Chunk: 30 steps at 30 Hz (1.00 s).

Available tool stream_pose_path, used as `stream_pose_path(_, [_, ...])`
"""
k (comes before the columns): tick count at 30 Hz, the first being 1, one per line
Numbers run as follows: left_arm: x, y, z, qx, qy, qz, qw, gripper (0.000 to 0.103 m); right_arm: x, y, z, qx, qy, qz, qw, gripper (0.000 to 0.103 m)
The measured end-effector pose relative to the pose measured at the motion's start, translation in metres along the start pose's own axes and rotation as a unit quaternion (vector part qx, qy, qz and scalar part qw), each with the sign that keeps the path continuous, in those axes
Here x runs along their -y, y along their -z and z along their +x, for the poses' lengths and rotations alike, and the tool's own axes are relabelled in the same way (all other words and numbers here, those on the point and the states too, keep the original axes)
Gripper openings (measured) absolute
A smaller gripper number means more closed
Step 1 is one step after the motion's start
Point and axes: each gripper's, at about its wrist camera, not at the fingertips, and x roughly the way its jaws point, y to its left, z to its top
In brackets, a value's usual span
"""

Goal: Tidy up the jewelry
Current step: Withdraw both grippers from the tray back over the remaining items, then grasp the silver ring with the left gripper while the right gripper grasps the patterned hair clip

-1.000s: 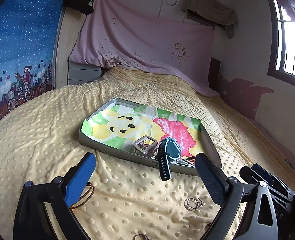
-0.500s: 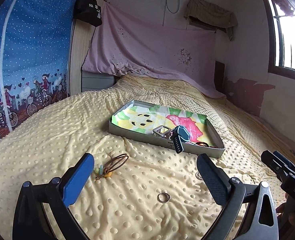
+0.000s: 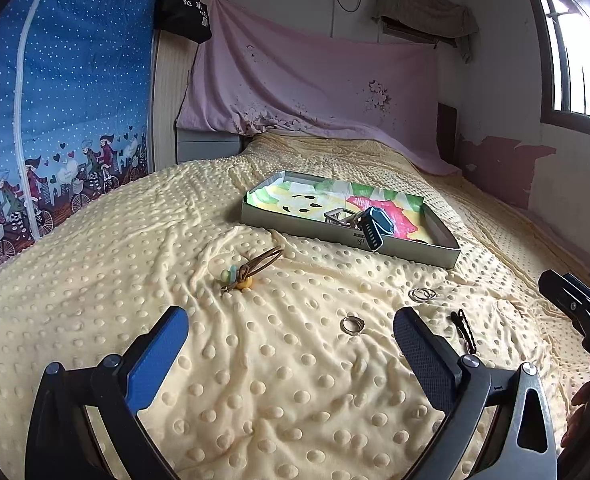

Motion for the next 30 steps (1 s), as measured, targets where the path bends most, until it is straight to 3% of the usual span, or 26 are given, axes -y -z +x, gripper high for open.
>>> stream_pose_path(12, [0.009, 0.0, 0.035, -0.064, 0.028, 0.037, 0.9969, 0.103, 0.014, 0.014, 0.03, -0.053, -0.026, 0.009, 0.998, 0.088])
stream_pose_path(14, [0.01, 0.0, 0.043, -0.073, 0.04, 0.041, 0.9957, 0.103, 0.015, 0.016, 0.036, -0.06, -0.031, 0.007, 0.998, 0.081])
stream_pose_path(16, [0.012, -0.002, 0.048, -0.079, 0.052, 0.045, 0.9945, 0.101, 0.015, 0.018, 0.041, -0.068, -0.035, 0.008, 0.997, 0.068])
stream_pose_path(20, [0.018, -0.003, 0.059, -0.089, 0.075, 0.057, 0.9915, 0.094, 0.014, 0.021, 0.052, -0.081, -0.044, 0.009, 0.996, 0.065])
stream_pose_path(25, [0.027, -0.004, 0.074, -0.109, 0.102, 0.072, 0.9862, 0.08, 0.011, 0.025, 0.064, -0.101, -0.062, 0.005, 0.993, 0.053])
stream_pose_path(30, [0.029, -0.002, 0.09, -0.139, 0.132, 0.067, 0.9792, 0.059, 0.01, 0.032, 0.074, -0.118, -0.078, 0.005, 0.99, 0.039])
